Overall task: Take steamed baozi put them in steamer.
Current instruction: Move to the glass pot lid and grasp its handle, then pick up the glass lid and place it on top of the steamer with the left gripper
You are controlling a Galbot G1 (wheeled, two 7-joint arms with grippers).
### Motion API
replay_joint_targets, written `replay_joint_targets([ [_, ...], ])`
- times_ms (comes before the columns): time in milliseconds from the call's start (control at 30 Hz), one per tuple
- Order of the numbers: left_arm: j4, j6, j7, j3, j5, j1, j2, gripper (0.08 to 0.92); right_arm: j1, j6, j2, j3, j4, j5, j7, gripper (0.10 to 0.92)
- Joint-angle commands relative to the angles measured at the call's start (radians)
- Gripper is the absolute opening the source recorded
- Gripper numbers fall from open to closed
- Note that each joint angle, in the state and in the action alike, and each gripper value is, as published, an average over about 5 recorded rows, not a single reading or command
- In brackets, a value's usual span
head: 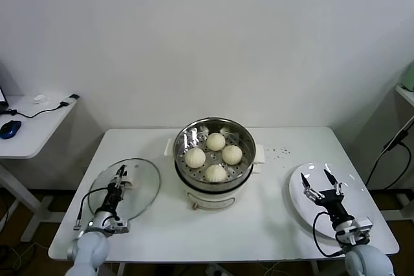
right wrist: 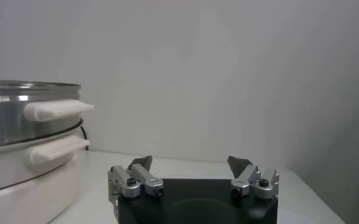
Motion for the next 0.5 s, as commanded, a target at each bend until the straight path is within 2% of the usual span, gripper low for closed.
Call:
replay_joint_targets([
  [33,-0.02,0.003,0.004,0.006,-0.04,0.005,0.004,0.367,0.003,0.002,0.005,0.002,-0.014,-0.012,0.0,0.823],
  [167,-0.094,0.025,0.011,0.009,-0.066,0.041,0.015,0.255,0.01,0.002,0.005,0.001,-0.022,-0.013,0.002,0.823],
  [267,-0.203,0.087,0.02,0.019,-0.11,0.095,0.035,0.178,0.019,0.003,0.004,0.0,-0.029,-0.013,0.001,0.823],
  [500,-0.553,0.369,0.039,0.035,-0.181,0.293,0.124,0.15,0.045,0.005,0.002,0.006,-0.05,-0.012,0.003,0.823],
])
